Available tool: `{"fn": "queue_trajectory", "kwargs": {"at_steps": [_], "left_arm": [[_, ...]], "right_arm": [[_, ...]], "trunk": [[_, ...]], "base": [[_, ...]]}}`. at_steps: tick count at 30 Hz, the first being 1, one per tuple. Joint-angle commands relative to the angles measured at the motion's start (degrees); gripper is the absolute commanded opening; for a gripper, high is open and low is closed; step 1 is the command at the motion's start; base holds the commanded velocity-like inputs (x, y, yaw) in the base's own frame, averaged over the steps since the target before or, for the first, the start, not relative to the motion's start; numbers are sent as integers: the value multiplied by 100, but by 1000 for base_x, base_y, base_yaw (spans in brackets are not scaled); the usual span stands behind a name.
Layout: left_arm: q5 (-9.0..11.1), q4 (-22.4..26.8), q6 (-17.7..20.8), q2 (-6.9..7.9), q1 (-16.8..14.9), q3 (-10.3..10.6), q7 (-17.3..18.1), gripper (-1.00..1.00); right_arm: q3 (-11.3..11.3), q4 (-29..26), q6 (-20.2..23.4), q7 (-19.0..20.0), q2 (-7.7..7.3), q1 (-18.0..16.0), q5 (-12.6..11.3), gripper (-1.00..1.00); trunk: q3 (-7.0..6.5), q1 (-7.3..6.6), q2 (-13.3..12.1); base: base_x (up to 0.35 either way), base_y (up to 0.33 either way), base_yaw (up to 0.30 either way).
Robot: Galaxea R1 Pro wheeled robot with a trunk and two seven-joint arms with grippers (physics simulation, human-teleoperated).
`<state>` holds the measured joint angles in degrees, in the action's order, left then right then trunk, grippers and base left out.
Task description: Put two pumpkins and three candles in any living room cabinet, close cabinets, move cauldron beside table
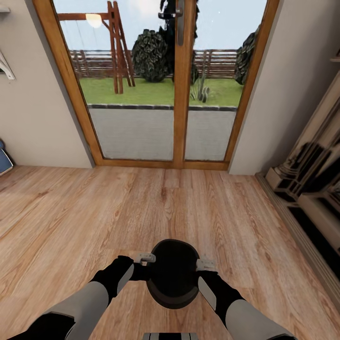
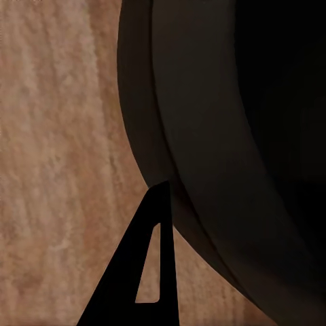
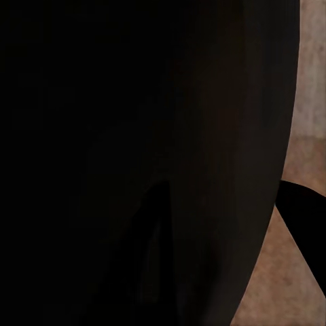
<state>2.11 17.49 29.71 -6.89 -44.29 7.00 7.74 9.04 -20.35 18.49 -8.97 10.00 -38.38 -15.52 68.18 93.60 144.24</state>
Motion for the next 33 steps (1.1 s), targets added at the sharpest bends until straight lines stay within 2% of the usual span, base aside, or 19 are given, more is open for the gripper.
{"fn": "queue_trajectory", "kwargs": {"at_steps": [1, 14, 21, 25, 33], "left_arm": [[0, 9, 26, 3, -1, 38, 1, -100], [0, 9, 26, 3, -1, 38, 7, -100], [0, 9, 26, 8, 0, 38, 7, -100], [0, 9, 26, 5, -1, 38, 3, -100], [0, 9, 26, 8, 1, 38, 2, -100]], "right_arm": [[10, -21, 20, -34, 0, 6, -47, -100], [10, -21, 11, -34, 0, 6, -48, -100], [10, -28, 6, -31, 0, 6, -48, -100], [10, -30, 6, -27, 0, 6, -48, -100], [10, -30, 1, -24, 0, 6, -48, -100]], "trunk": [[6, 1, 1], [6, 1, 1], [-149, -17, -9], [-149, -17, -9], [-326, -38, -19]], "base": [[0, 0, 0], [0, 0, 0], [0, 0, 0], [0, 0, 0], [0, 0, 0]]}}
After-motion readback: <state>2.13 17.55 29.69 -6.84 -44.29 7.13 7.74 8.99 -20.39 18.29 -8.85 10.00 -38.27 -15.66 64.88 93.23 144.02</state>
